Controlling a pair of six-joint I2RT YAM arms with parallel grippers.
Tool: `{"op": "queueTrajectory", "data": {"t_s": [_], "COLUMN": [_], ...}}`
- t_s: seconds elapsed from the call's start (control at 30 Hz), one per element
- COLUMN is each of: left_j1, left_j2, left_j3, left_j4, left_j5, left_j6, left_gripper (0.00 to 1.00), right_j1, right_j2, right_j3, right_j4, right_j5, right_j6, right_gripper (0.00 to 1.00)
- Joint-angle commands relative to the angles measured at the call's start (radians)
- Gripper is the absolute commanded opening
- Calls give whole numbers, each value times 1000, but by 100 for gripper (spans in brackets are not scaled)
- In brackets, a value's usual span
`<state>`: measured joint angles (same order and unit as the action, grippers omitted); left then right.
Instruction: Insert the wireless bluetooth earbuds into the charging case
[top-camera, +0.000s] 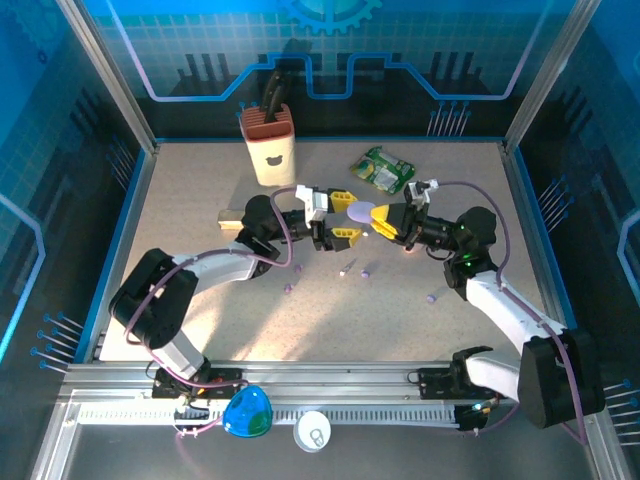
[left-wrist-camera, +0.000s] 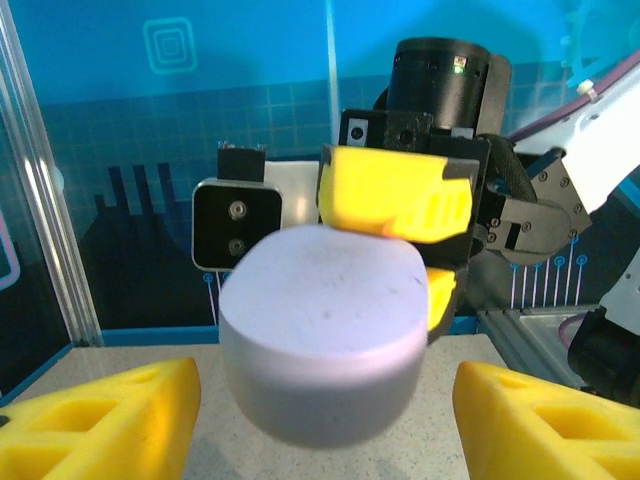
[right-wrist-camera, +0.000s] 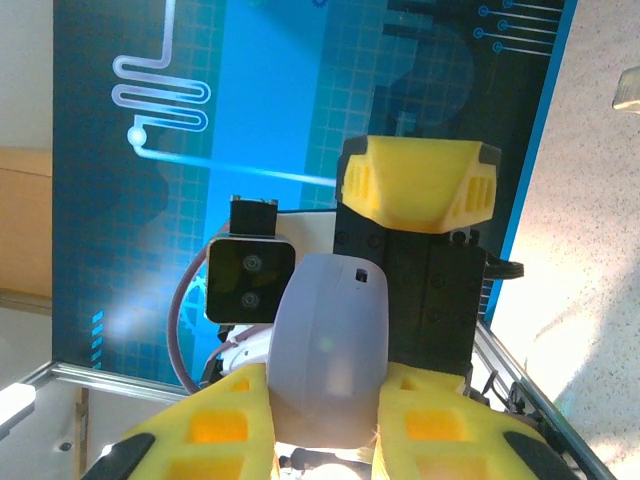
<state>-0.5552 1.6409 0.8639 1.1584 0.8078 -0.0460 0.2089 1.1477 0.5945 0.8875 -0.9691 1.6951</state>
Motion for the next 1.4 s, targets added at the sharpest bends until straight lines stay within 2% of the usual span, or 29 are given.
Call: {"op": "queueTrajectory", "data": {"t_s": [0.0,0.3,0.57,0.67,0.77,0.97,1.2,1.37], "left_j1": [7,7,7,7,6,6,7,7], "left_j2": [26,49,48,53,58,60,53,54], "left_j3": [35,47,43,43,44,46,52,52], "left_j4": [67,136,142,142,142,138,126,126], "left_j5": [41,66,75,76,76,80,90,97], "left_j6": [-43,-108,-115,-115,-115,-116,-118,-121], "left_gripper": [64,53,49,49,55,54,46,37], "right_j1": [18,34,34,35,35,35,35,35], "right_j2": [-16,-23,-8,-5,-4,0,4,4], "right_j3": [19,27,25,27,28,28,24,24], "right_j4": [5,-24,-11,11,29,28,23,5], "right_j5": [14,16,18,20,19,18,17,16], "right_j6": [-25,-56,-53,-42,-29,-32,-35,-47], "right_gripper": [13,13,13,13,13,13,13,13]}}
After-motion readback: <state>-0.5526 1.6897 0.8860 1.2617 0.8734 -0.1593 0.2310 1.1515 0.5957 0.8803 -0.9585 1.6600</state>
